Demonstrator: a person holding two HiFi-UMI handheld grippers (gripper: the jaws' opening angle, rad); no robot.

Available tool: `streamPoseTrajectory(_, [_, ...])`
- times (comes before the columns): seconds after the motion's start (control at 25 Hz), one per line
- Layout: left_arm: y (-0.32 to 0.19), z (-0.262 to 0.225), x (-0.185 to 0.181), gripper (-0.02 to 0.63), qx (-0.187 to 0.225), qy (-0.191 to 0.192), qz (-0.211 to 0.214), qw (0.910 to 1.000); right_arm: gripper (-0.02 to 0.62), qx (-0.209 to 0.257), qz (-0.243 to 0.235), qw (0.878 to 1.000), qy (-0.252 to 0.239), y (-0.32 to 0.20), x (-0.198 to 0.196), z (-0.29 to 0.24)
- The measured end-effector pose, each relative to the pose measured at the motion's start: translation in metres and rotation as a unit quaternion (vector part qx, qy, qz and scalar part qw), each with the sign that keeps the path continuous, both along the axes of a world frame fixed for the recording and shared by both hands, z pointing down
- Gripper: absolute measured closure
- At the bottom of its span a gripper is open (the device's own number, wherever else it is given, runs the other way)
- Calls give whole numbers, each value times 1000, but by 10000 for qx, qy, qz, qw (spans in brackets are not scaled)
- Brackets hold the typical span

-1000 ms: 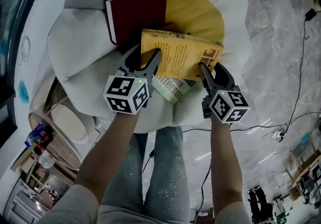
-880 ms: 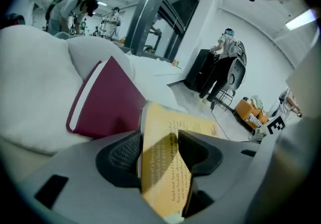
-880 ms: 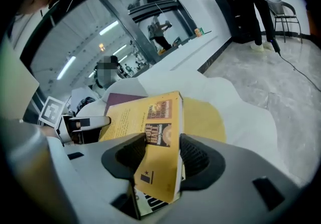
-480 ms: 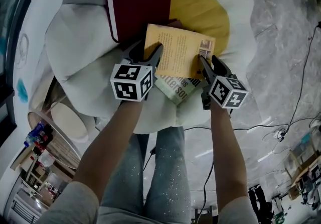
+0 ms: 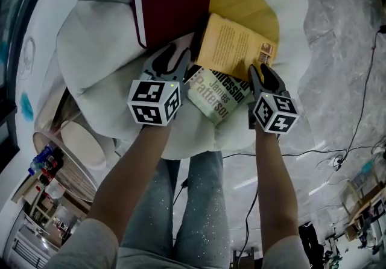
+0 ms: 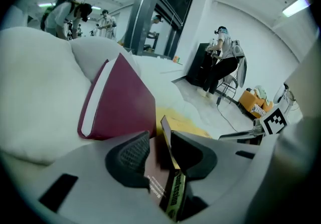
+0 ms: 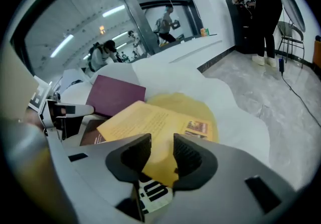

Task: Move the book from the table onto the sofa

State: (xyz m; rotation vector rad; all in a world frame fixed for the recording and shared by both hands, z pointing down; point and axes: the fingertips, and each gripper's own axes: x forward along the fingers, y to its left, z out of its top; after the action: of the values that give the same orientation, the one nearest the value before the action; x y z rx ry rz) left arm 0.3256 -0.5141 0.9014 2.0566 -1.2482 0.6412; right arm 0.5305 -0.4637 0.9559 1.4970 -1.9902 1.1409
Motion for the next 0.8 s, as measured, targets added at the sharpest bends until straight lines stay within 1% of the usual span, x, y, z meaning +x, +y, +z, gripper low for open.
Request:
streamPoseTrajectory(0.12, [-1,-6,2,533,54,161,17,9999,517,251,130,9996,-29,-5,0,-14])
streamPoseTrajectory(0.2, [-2,-13,5,566,128,254,79,9996,549,487,268,9984,-72,-9,0,-27])
streamPoseTrajectory(0.44, [-6,-43,9,588,525,593,178,9967,566,1249,478,9909,-127,-20,-1,-77])
streamPoseTrajectory(0.56, [-10,-57,9,589,691,727,163,9948,566,1483,517,9875,-148,-25,-4,-97])
streamPoseTrajectory(0.8, [-20,-88,8,589,1045,872,215,9905,566,1903,554,9801,-151,-34,-5,-139])
